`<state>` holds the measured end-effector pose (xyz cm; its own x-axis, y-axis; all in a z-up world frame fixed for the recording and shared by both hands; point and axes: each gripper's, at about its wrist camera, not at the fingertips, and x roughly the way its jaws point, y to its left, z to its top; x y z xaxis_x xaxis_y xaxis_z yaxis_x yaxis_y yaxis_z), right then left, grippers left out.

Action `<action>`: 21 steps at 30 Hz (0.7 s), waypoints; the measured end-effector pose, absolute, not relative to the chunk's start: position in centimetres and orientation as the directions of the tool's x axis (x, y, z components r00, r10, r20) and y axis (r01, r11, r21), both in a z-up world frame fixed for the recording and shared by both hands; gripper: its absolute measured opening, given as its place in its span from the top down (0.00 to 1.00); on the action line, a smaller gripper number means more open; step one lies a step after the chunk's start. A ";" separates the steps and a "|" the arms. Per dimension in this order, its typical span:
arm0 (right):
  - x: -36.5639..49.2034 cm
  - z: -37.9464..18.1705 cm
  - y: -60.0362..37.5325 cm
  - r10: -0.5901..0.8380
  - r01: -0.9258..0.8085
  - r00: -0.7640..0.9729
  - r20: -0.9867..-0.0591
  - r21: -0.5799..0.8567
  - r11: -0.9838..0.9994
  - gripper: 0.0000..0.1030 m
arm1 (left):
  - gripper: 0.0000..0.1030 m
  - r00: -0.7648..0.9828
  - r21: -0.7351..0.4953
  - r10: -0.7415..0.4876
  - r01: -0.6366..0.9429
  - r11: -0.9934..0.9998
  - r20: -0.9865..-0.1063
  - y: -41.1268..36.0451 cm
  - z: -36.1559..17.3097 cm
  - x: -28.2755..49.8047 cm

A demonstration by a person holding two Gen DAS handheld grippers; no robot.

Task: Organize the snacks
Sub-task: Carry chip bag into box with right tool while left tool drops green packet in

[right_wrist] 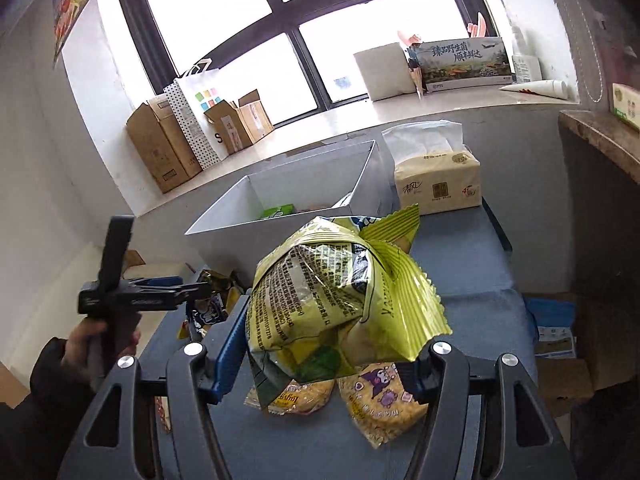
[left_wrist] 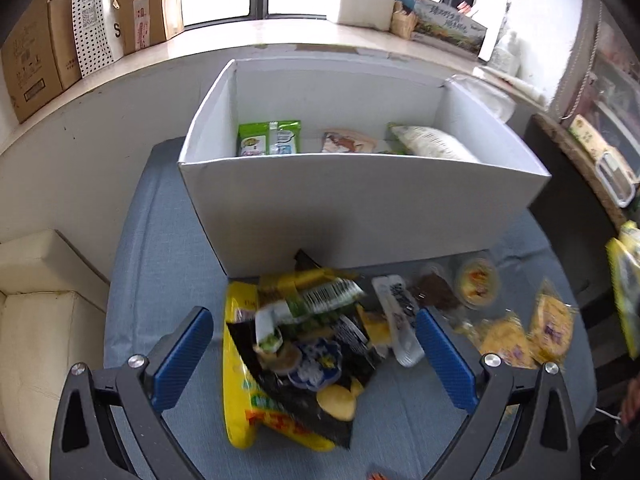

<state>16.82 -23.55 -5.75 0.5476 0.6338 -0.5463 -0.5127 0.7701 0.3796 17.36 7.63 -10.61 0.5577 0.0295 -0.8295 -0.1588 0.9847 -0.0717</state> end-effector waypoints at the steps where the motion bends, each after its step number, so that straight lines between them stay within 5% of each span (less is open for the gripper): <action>1: 16.5 -5.8 -23.6 0.635 -0.514 0.545 -0.548 0.380 0.769 0.34 | 0.01 0.548 -0.056 0.043 -0.163 0.985 -0.835 7.6 -10.9 17.9; 3: 16.0 -5.8 -23.6 0.622 -0.516 0.554 -0.554 0.358 0.778 0.34 | 0.04 0.542 -0.031 0.062 -0.161 0.986 -0.838 7.6 -11.4 18.5; 6: 16.0 -6.1 -23.5 0.610 -0.515 0.550 -0.570 0.344 0.785 0.34 | 0.45 0.525 -0.025 0.071 -0.173 0.985 -0.848 7.9 -12.0 18.8; 21: 14.6 -6.7 -21.5 0.641 -0.558 0.491 -0.590 0.351 0.752 0.34 | 0.49 0.654 -0.172 -0.011 -0.183 0.968 -0.757 7.2 -7.7 10.3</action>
<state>14.61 -21.49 -6.66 0.4909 0.6406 -0.5905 -0.5581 0.7517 0.3514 10.35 7.21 -7.74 0.6538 -0.0105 -0.7566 -0.1829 0.9680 -0.1715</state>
